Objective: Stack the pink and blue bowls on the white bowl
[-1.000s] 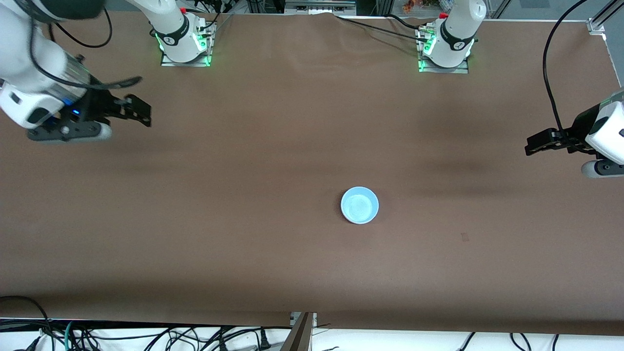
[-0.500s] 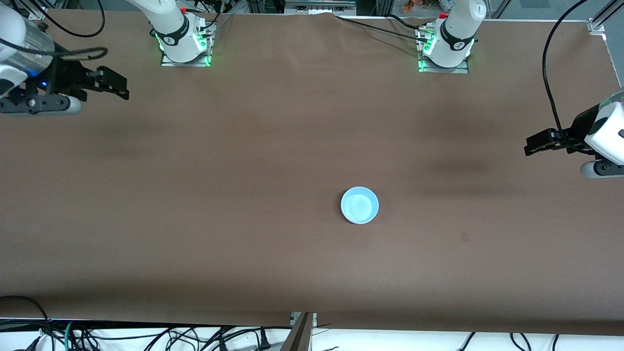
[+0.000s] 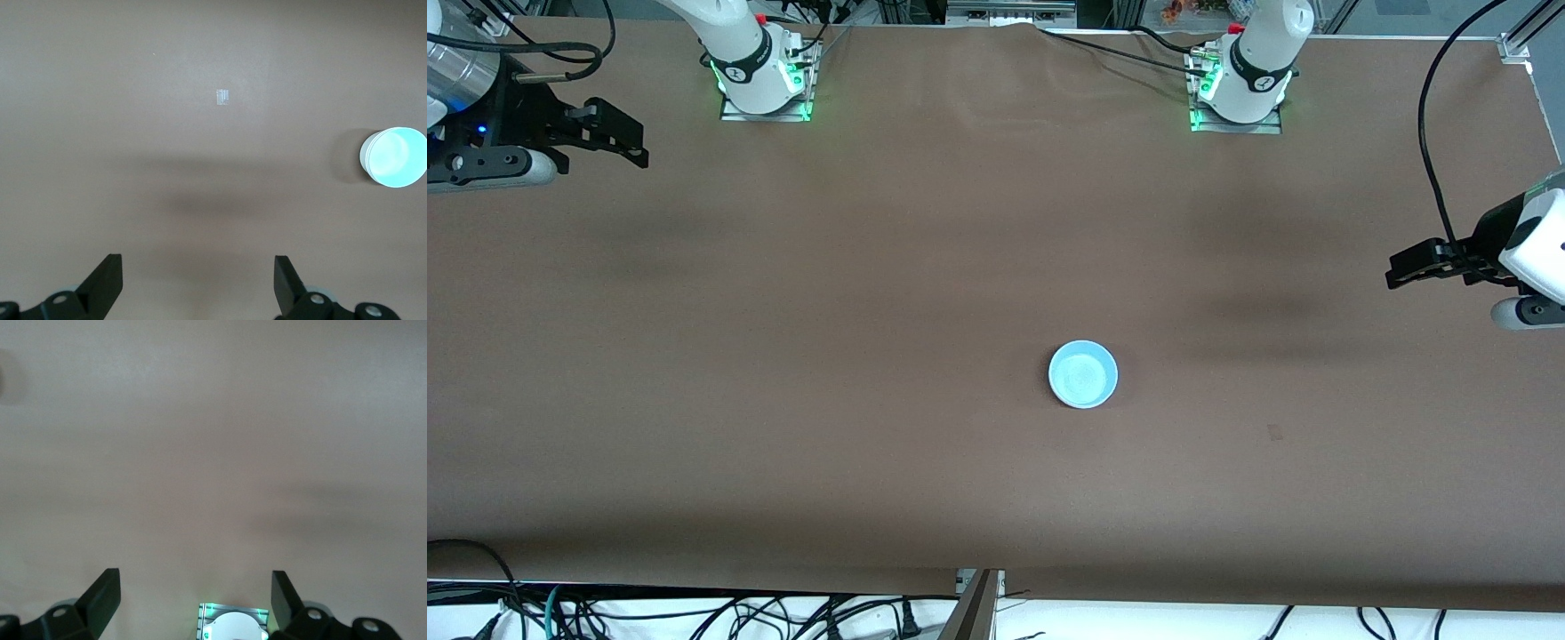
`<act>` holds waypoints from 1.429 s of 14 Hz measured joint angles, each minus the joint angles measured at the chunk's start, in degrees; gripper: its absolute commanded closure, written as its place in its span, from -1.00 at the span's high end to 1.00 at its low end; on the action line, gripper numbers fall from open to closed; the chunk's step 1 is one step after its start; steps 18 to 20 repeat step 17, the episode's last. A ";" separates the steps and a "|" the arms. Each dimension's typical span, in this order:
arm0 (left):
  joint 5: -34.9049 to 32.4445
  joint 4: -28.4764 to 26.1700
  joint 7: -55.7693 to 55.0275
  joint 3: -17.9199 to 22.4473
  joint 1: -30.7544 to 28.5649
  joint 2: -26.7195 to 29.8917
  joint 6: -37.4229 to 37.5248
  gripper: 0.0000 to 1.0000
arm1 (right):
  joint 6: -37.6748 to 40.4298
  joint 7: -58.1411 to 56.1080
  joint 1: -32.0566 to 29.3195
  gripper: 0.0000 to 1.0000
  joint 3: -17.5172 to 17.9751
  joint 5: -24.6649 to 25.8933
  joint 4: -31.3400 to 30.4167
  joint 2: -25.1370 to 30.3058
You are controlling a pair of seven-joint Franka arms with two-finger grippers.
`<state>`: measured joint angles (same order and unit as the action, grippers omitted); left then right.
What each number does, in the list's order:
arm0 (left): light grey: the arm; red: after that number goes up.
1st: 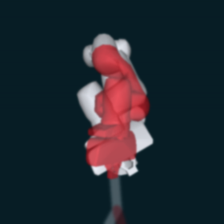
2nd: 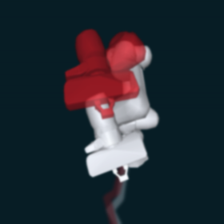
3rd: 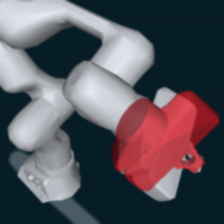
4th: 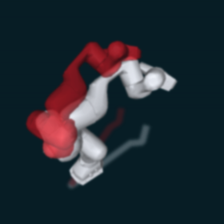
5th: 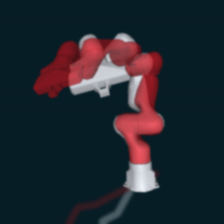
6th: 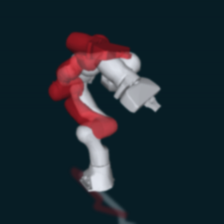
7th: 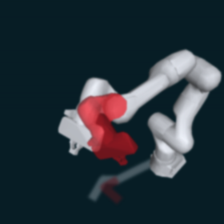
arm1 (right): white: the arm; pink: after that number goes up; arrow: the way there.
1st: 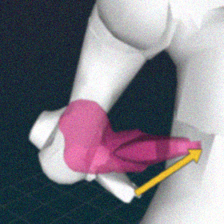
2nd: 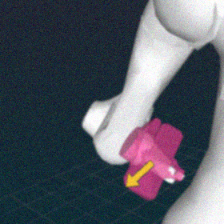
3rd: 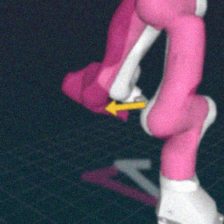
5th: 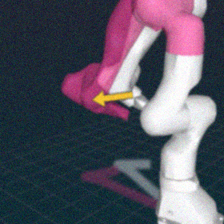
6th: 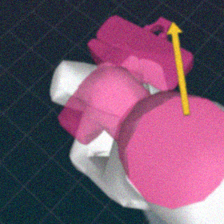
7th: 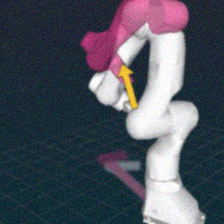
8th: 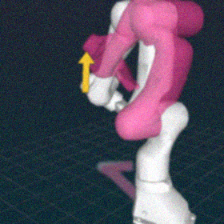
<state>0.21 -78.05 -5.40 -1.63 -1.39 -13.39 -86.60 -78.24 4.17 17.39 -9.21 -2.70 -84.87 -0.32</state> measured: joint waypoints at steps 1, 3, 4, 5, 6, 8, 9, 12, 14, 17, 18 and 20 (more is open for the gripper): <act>0.01 0.01 0.00 0.00 0.00 0.00 0.00 1.00 | 0.00 -0.08 0.00 1.00 0.00 0.11 0.22 -0.06; 0.01 0.02 0.00 0.00 0.00 -0.01 0.00 1.00 | 0.03 -0.13 -0.03 1.00 -0.05 0.25 0.31 -0.17; 0.01 0.03 0.00 0.00 0.00 -0.01 0.00 1.00 | 0.04 -0.13 -0.03 1.00 -0.14 0.34 0.31 -0.56; 0.01 0.04 0.00 0.00 0.00 -0.01 0.00 1.00 | 0.04 -0.12 -0.04 1.00 -0.26 0.58 0.31 -1.06; 0.01 0.05 0.00 0.00 0.00 -0.02 0.00 1.00 | 0.04 -0.12 -0.04 1.00 -0.36 0.82 0.31 -1.50; 0.01 0.05 0.00 0.00 0.00 -0.02 0.00 1.00 | 0.00 -0.09 -0.03 1.00 -0.40 1.01 0.34 -1.95; 0.02 0.06 0.00 0.00 -0.01 -0.02 0.00 1.00 | -0.08 -0.09 -0.03 1.00 -0.40 1.04 0.38 -1.98; 0.03 0.06 0.00 0.00 -0.01 -0.06 0.00 1.00 | -1.22 -0.07 -0.03 1.00 -0.40 1.09 0.74 -1.97; 0.03 0.06 0.00 0.00 -0.01 -0.09 0.00 1.00 | -1.38 -0.06 -0.03 1.00 -0.40 1.09 0.85 -1.97; 0.03 0.06 0.00 0.00 -0.01 -0.11 0.00 1.00 | -1.48 -0.06 -0.03 1.00 -0.40 1.09 0.86 -1.97; 0.03 0.06 0.00 0.00 -0.01 -0.11 0.00 1.00 | -1.48 -0.06 -0.03 1.00 -0.40 1.09 0.86 -1.97; 0.03 0.06 0.00 0.00 -0.01 -0.11 0.00 1.00 | -1.48 -0.06 -0.03 1.00 -0.40 1.09 0.86 -1.97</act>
